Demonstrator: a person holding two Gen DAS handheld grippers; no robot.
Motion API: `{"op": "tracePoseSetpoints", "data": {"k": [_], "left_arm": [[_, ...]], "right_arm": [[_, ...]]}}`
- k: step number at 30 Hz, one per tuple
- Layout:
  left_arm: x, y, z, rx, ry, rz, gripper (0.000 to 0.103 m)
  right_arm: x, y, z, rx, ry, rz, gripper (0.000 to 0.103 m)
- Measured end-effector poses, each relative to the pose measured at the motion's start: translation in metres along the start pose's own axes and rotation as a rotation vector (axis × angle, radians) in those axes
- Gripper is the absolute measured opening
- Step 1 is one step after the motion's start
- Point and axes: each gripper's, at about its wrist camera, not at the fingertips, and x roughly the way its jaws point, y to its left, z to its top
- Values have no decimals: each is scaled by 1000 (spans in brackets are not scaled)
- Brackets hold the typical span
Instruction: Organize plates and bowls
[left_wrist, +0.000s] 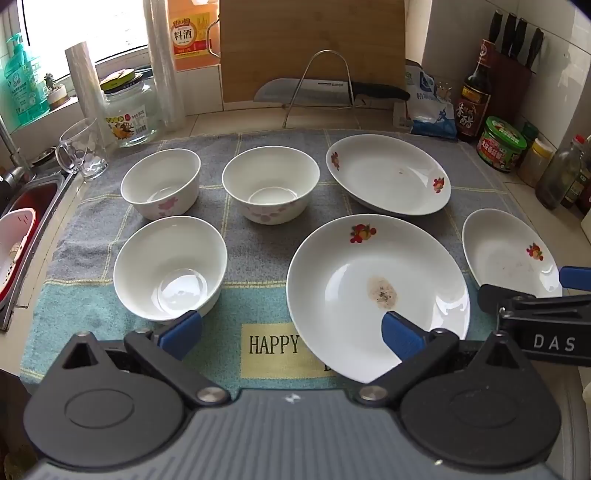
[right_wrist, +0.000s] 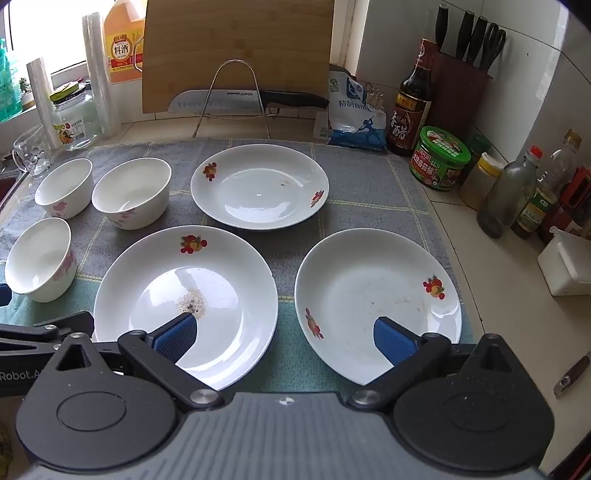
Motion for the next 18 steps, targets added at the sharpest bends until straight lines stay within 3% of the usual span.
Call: {"op": "tracePoseSetpoints", "data": {"k": [18], "left_arm": [[-1,1,1,-5,0,-10,102]], "right_arm": [[0,-1,4,-8,-5,-1,103]]}}
